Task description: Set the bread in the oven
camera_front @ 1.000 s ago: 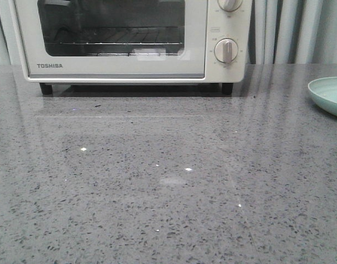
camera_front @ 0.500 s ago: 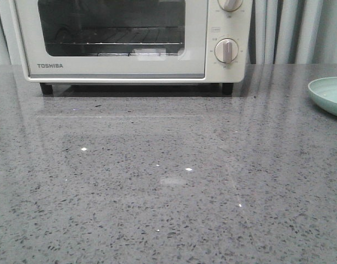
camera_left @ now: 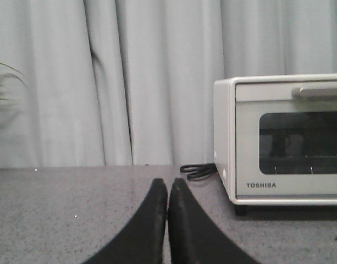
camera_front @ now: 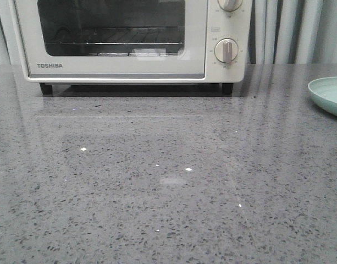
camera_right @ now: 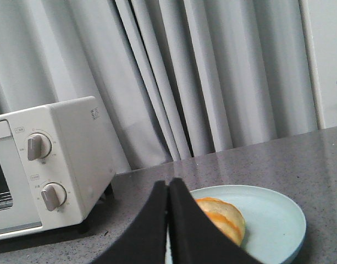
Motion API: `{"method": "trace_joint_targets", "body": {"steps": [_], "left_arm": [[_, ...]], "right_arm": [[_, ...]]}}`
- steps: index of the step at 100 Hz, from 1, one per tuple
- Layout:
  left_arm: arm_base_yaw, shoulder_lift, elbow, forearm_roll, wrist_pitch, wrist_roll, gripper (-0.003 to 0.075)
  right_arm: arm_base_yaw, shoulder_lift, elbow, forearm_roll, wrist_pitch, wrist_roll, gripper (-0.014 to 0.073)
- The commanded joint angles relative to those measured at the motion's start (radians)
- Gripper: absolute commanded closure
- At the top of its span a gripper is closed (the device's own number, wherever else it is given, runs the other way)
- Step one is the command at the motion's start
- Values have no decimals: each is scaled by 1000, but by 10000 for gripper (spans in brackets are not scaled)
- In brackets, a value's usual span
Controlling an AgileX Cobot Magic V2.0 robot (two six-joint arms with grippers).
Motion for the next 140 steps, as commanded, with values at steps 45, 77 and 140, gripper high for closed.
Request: {"method": "trace_joint_targets", "body": {"steps": [45,77,140], "left_arm": [[-8,-22,-65,-84,-306,-194,741],[-8,126,-404,6,33,-218,741],[-255,656,-774,44,103,-207,741]], "right_arm": [[-5,-12,-43,-1,67,258,641],[-5,10,-276,-1,388,133,641],[-5,444,-713,-1,737,45,641]]}}
